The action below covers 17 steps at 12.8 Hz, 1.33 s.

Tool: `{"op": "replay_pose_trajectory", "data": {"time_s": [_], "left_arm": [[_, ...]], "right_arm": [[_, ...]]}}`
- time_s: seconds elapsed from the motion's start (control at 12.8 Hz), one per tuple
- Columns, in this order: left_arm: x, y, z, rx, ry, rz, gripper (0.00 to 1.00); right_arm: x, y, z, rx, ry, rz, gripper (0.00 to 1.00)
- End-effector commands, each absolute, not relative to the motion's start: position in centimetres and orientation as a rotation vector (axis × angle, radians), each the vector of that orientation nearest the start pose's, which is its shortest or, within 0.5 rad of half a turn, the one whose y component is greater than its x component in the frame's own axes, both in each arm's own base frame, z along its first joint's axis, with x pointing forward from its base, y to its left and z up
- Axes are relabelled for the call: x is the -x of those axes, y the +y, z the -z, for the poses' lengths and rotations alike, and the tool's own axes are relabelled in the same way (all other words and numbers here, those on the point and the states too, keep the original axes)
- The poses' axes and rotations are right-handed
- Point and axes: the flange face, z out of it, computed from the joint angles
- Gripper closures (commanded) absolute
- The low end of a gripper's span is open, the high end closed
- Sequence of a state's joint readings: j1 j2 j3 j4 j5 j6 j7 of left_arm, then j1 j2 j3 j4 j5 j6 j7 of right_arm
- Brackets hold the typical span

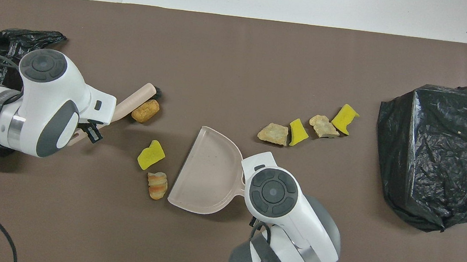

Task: Sweep and dump trash in bin
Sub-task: 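Sweep the bread chunks and sponges into the dustpan with the left gripper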

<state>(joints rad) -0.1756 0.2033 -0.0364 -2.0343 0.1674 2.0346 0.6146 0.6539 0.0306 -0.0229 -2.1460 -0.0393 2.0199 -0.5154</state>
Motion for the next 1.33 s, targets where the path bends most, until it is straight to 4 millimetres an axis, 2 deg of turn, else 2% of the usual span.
{"op": "replay_pose_trajectory", "data": {"time_s": [0.0, 0.16, 0.31, 0.47, 0.55, 0.78, 0.86, 1.01, 1.09, 1.25], "left_arm": [[-49.6, -13.0, -32.2, 2.741, 1.302, -0.426, 1.0], [-48.4, -13.0, -32.5, 2.772, 1.249, -0.519, 1.0], [-47.2, -13.4, -32.6, 2.89, 1.188, -0.624, 1.0], [-46.8, -13.6, -34.2, 2.937, 1.067, -0.618, 1.0], [-46.1, -14.9, -34.7, 2.936, 1.015, -0.629, 1.0], [-44.4, -17.2, -35.1, 2.967, 0.511, -0.645, 1.0], [-43.9, -17.0, -34.8, 2.964, 0.426, -0.65, 1.0], [-42.6, -16.8, -34.2, 2.97, 0.411, -0.656, 1.0], [-42.1, -17.3, -34.1, 2.99, 0.413, -0.67, 1.0], [-40.7, -20.2, -34.2, 3.035, 0.452, -0.702, 1.0]], "right_arm": [[-41.9, 30.3, -38.1, 2.651, -1.785, -0.216, 1.0], [-41.6, 29.9, -37.9, 2.629, -1.811, -0.222, 1.0], [-41.2, 29.7, -37.6, 2.625, -1.816, -0.219, 1.0], [-41.4, 29.3, -37.4, 2.585, -1.865, -0.226, 1.0], [-41.5, 29.1, -37.2, 2.548, -1.908, -0.235, 1.0], [-41.5, 29.0, -37.2, 2.535, -1.923, -0.234, 1.0], [-41.5, 29.0, -37.2, 2.531, -1.929, -0.234, 1.0], [-41.5, 29.0, -37.2, 2.53, -1.929, -0.236, 1.0], [-41.5, 29.0, -37.2, 2.53, -1.929, -0.239, 1.0], [-41.5, 29.0, -37.2, 2.53, -1.929, -0.239, 1.0]]}}
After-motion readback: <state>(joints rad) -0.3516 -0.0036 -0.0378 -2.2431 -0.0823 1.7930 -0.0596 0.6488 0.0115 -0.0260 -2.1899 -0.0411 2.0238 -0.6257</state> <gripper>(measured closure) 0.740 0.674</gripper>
